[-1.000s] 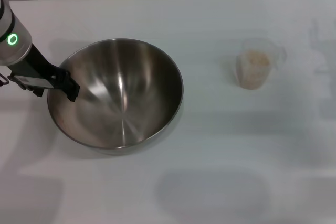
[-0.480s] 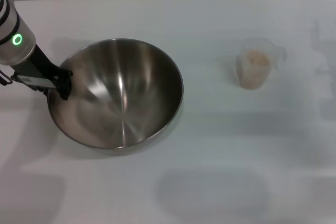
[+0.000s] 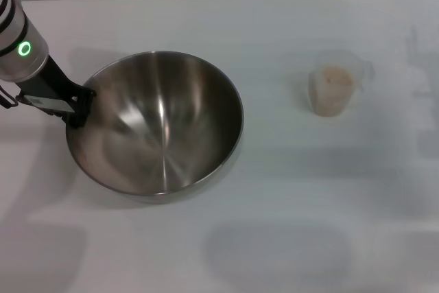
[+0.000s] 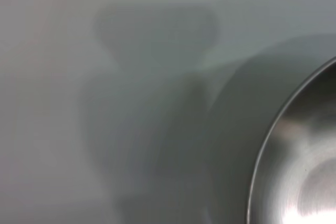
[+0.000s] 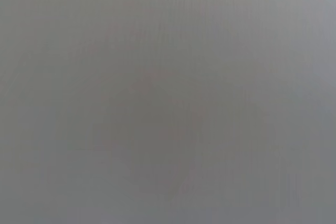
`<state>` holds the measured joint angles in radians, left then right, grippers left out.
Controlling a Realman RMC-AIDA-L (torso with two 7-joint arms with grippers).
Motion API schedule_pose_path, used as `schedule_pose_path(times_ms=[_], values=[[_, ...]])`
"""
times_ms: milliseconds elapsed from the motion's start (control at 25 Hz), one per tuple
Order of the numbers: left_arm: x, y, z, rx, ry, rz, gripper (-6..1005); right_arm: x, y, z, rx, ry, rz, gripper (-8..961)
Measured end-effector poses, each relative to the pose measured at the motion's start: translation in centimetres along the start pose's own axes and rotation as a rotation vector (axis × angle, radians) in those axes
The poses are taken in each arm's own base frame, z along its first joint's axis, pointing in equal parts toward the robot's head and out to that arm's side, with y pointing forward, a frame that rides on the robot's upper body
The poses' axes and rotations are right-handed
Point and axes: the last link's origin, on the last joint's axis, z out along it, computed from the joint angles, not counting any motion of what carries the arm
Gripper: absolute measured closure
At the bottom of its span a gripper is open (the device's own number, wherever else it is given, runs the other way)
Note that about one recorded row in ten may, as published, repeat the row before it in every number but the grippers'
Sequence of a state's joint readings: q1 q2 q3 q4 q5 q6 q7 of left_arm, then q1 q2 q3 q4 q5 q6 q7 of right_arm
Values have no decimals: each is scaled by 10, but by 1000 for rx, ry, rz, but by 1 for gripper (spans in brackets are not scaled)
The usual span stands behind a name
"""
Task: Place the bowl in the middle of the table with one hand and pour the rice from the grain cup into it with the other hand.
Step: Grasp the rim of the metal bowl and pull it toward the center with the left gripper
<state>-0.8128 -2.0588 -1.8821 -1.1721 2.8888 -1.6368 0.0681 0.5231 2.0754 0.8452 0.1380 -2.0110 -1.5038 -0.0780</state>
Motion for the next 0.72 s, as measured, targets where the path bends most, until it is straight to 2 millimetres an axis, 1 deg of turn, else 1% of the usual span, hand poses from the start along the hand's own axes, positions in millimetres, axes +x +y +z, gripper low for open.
schedule_pose_path(times_ms=[40,280,560,720], values=[[0,0,0,-1,1,-2,841,0,0,0,0,0,0,446],[2,-3,0,-1,4,-1,881,0,0,0,0,-1,0,447],[6,-8,-5,-33,18,-14,916,0,0,0,0,-2,1,447],[8,-6,-4,-59,-1,-3,931,0,0,0,0,-2,3,447]])
